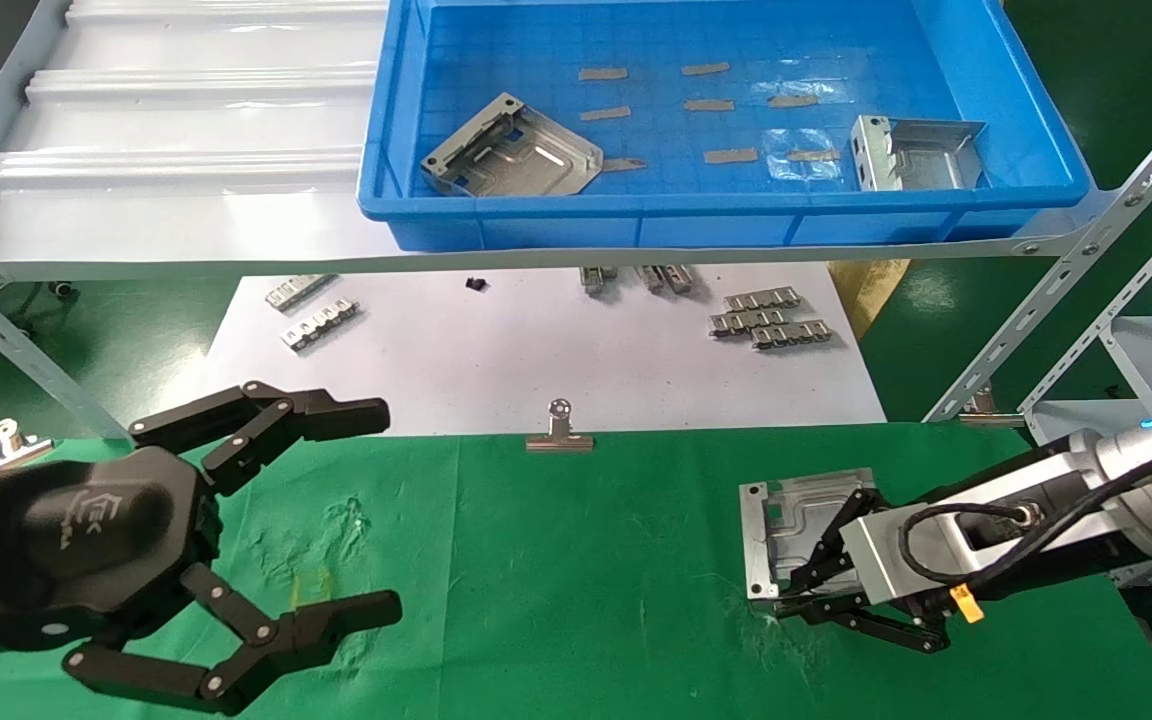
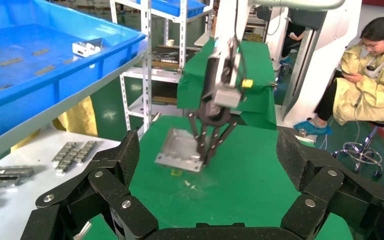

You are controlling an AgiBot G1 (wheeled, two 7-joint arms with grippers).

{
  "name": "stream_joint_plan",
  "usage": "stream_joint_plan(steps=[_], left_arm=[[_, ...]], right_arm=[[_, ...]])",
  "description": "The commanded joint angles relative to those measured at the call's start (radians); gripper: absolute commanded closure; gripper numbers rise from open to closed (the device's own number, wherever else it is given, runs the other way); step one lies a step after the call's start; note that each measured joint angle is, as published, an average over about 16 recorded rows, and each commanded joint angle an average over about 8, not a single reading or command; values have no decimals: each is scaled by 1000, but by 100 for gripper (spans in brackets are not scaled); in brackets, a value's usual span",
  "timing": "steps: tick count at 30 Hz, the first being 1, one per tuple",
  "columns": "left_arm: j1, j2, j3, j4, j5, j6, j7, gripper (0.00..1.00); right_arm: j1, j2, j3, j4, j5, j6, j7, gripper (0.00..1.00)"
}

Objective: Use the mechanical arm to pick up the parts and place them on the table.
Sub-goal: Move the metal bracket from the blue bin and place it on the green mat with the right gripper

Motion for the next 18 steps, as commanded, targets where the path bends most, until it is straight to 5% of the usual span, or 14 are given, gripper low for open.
stream_joint_plan(steps=[1,13,18], left_arm=[[0,0,0,0,0,0,0,0],[0,0,0,0,0,0,0,0],[0,0,0,0,0,0,0,0]], right_arm=[[-21,-22,-6,-33,-16,26,-44,100],[-74,-115,-17,-202,-59,97,-233,100],[-75,-145,-24,-275,-72,88,-272,87]])
